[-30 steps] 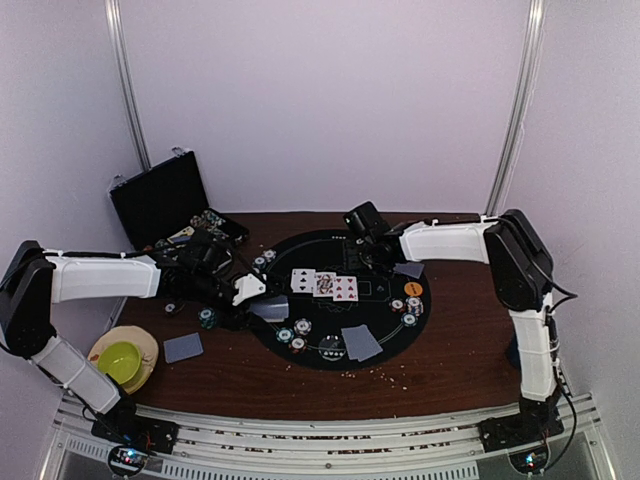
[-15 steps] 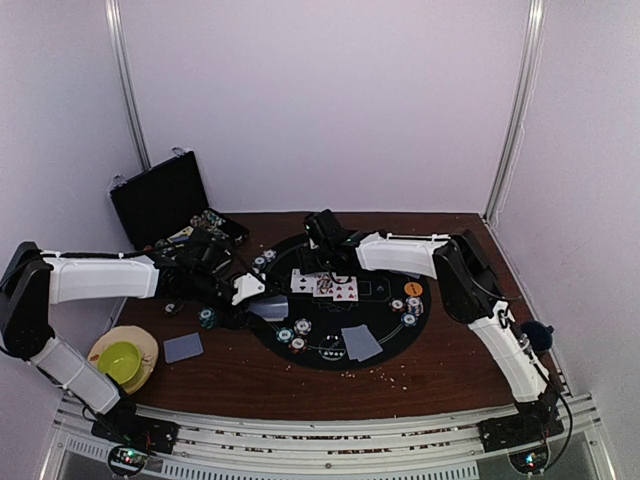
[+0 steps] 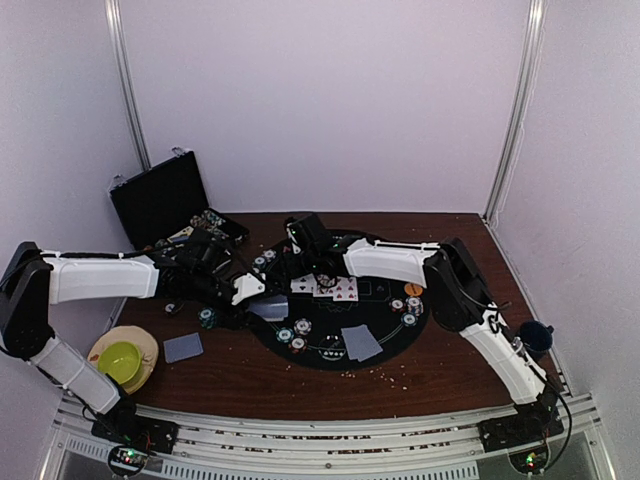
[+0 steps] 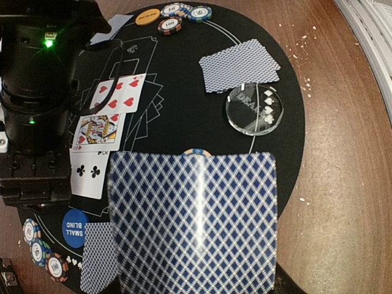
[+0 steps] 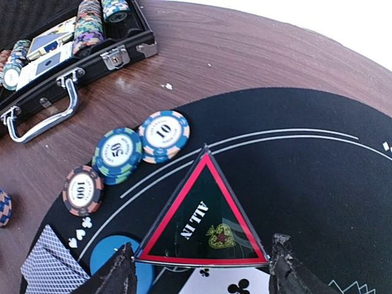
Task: Distribute texas hold em gaming equipment
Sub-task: Place the all-in button in the small blind area, then pick up the poker card from the face-down deck piles.
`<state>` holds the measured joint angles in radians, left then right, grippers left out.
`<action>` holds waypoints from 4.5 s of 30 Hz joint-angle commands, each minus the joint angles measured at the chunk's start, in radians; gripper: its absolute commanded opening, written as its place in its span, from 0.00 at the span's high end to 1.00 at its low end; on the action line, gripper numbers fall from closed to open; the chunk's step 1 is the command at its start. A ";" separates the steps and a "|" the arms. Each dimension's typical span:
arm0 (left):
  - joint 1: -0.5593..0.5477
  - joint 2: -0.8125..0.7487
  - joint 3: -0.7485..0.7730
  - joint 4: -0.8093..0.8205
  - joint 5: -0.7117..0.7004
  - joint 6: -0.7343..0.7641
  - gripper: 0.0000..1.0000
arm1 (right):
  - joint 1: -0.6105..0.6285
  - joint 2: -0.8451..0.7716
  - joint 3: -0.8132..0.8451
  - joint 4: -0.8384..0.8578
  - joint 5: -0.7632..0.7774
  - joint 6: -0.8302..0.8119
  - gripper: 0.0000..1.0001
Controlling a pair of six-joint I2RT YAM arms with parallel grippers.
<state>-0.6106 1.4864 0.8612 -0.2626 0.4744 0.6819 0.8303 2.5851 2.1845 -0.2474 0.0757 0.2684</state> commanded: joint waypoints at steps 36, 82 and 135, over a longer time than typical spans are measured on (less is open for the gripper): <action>0.001 -0.009 -0.001 0.033 0.006 -0.001 0.47 | 0.020 0.121 0.139 0.086 -0.028 -0.027 0.28; 0.001 -0.015 -0.002 0.033 0.014 -0.003 0.47 | -0.024 -0.805 -0.852 0.304 -0.308 0.105 0.00; 0.001 -0.019 -0.007 0.037 0.026 -0.004 0.47 | 0.083 -0.633 -0.879 0.321 -0.420 0.001 0.75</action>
<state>-0.6098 1.4864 0.8539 -0.2619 0.4633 0.6785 0.9363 1.9903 1.3392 0.1291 -0.4305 0.3099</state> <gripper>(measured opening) 0.529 0.282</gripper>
